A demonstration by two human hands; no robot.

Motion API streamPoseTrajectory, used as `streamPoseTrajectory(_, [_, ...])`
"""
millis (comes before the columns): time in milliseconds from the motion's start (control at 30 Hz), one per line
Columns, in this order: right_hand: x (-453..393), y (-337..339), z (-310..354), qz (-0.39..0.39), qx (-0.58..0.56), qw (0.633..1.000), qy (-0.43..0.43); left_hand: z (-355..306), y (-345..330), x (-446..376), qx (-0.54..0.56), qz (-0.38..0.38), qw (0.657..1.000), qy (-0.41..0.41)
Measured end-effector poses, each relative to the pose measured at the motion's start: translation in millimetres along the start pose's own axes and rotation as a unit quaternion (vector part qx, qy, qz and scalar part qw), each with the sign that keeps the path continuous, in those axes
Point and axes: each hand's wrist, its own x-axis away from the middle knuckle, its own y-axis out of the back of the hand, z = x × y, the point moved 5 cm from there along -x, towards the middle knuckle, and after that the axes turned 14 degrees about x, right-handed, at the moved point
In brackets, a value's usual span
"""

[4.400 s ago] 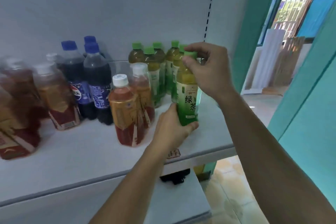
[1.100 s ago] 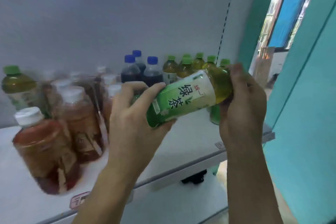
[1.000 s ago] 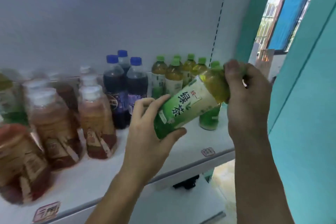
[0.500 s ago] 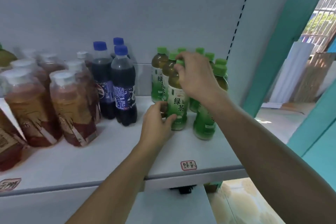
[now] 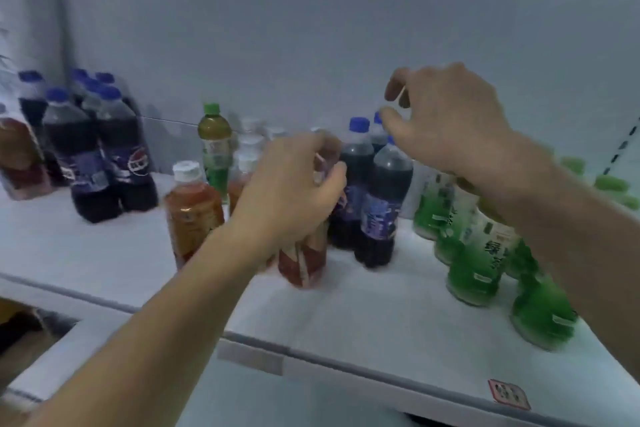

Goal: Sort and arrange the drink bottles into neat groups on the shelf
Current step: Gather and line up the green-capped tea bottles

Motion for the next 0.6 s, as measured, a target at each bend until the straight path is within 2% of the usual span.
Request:
streamPoseTrajectory(133, [-52.8, 14.6, 90.6, 0.024, -0.097, 0.990, 0.096, 38.3, 117.8, -14.1, -0.100, -0.079, 0.992, -0.003])
streamPoseTrajectory(233, [-99.6, 3.5, 158.0, 0.100, -0.122, 0.976, 0.150, 103.7, 173.9, -21.3, -0.096, -0.063, 0.991, 0.071])
streamPoseTrajectory(400, [-173.9, -49.3, 261.9, 0.180, -0.055, 0.959, 0.212, 216.7, 192.9, 2.4, 0.016, 0.011, 0.984, 0.179])
streamPoseTrajectory(533, [-206.0, -111.6, 303.9, 0.274, 0.023, 0.939, 0.209, 269.5, 194.7, 24.8, 0.091, 0.036, 0.971, 0.218])
streamPoseTrajectory(600, [-207.8, -128.2, 312.0, 0.282, 0.036, 0.939, 0.196, 286.4, 194.9, 24.6, 0.114, 0.039, 0.967, 0.223])
